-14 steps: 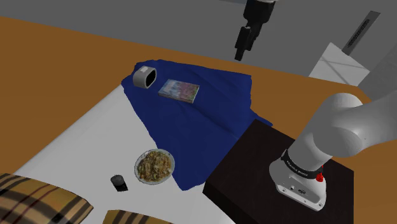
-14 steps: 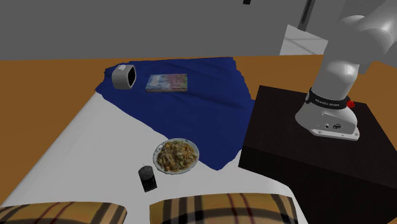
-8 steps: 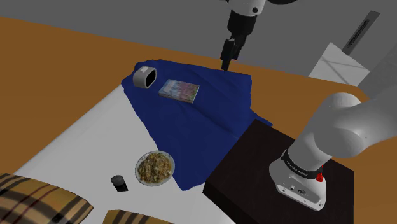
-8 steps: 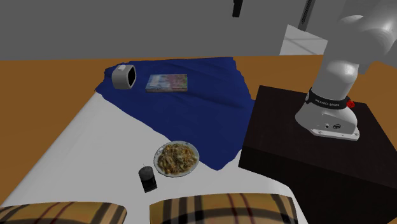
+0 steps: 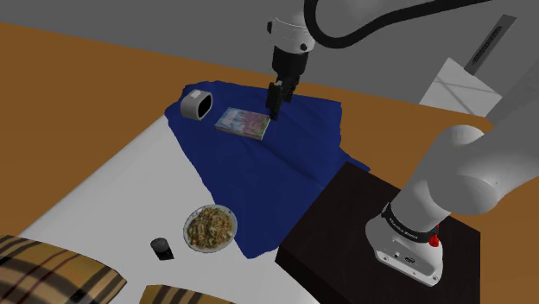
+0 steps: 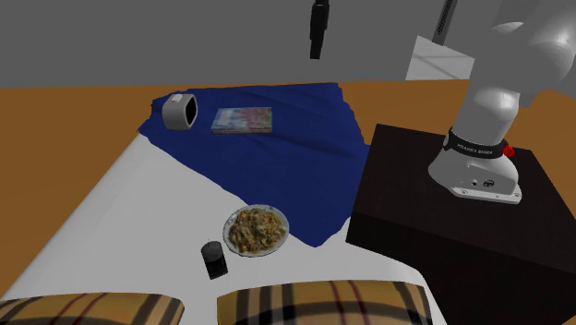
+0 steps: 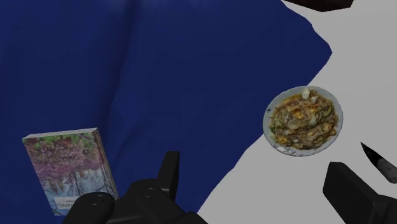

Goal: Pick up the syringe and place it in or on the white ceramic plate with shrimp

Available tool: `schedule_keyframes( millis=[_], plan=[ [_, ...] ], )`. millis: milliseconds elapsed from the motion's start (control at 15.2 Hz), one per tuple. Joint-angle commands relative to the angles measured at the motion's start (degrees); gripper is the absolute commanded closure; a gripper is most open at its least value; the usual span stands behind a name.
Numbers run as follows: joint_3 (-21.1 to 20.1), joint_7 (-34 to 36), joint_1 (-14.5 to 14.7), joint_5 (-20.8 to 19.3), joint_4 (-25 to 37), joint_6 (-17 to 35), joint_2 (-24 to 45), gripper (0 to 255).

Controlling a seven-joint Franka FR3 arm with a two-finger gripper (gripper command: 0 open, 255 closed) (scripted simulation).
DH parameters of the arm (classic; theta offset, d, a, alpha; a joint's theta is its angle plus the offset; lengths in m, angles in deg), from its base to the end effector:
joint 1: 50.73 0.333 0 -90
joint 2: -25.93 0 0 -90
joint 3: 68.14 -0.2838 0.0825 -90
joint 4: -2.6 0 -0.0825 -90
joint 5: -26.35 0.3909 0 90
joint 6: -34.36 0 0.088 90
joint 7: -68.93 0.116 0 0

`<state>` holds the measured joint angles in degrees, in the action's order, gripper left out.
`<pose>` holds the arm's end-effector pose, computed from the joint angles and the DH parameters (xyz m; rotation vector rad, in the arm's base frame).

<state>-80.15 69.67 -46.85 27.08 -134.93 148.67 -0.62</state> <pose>0.4200 0.1216 0.4457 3.0441 0.3674 0.0920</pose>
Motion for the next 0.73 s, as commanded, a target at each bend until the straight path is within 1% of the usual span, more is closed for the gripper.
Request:
schedule_keyframes(
  millis=[0,330,660],
  plan=[
    [-1.7,1.3,0.7,0.1,0.6,3.1,3.8,0],
    [-5.2,4.2,1.9,-0.9,3.2,8.9,12.8,0],
    [-8.4,7.8,3.2,-3.7,7.3,13.6,22.5,0]
  ],
)
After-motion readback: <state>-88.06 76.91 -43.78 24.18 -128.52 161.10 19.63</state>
